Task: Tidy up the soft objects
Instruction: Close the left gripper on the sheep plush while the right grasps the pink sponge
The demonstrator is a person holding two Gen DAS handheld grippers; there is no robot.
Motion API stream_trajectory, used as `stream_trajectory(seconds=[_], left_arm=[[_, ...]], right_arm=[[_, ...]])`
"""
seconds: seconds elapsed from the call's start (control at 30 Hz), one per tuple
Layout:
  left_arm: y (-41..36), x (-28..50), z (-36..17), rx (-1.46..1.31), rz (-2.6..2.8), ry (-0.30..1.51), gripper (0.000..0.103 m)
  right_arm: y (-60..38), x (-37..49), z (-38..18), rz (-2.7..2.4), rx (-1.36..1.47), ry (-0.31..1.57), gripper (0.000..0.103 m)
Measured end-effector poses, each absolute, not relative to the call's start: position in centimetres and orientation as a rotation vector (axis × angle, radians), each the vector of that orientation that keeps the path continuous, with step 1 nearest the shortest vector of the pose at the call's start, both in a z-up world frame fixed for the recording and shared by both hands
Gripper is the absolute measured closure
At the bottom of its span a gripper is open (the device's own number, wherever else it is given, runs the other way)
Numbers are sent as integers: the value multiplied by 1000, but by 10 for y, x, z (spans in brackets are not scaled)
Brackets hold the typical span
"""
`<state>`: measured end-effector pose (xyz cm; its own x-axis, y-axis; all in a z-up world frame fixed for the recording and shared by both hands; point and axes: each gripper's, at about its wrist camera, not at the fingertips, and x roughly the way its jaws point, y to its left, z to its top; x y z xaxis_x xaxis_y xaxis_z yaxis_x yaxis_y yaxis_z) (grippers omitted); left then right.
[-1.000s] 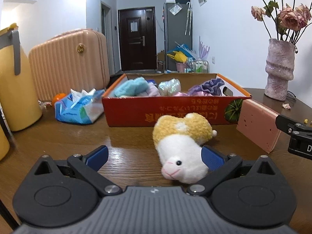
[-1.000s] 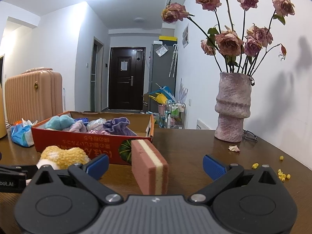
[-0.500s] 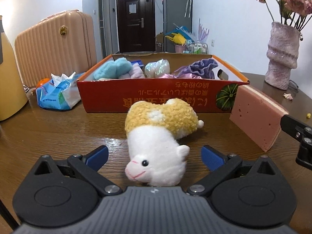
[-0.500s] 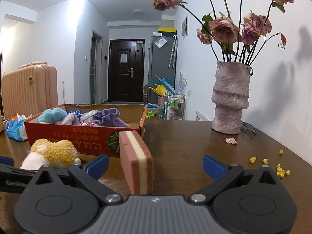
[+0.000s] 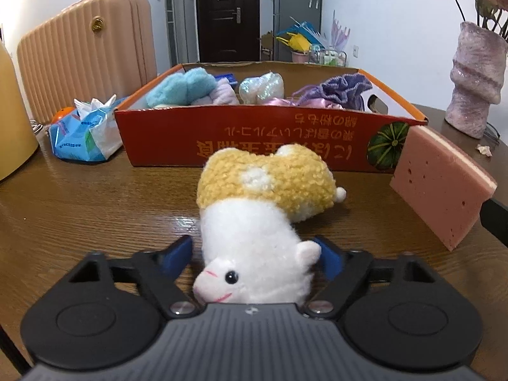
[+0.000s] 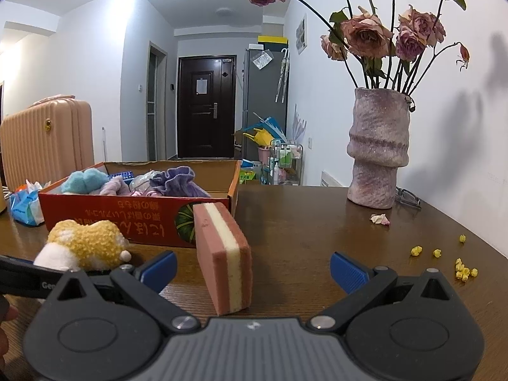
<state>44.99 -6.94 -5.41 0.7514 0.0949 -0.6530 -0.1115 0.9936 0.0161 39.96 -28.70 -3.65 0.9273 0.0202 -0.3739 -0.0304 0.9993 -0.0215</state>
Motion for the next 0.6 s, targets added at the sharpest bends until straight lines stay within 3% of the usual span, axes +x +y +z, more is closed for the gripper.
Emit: stream_trajectory(seconds=[0.07, 0.17, 0.6], left_arm=[[-68, 450, -55, -33, 110, 715, 39], [-67, 448, -54, -41, 106, 706, 43], [-58, 435, -38, -81, 88, 631, 46]], right_arm=[[-287, 400, -37, 25, -28, 384, 0], [-287, 400, -37, 23, -28, 385, 0], [-286, 401, -38, 25, -28, 388, 0]])
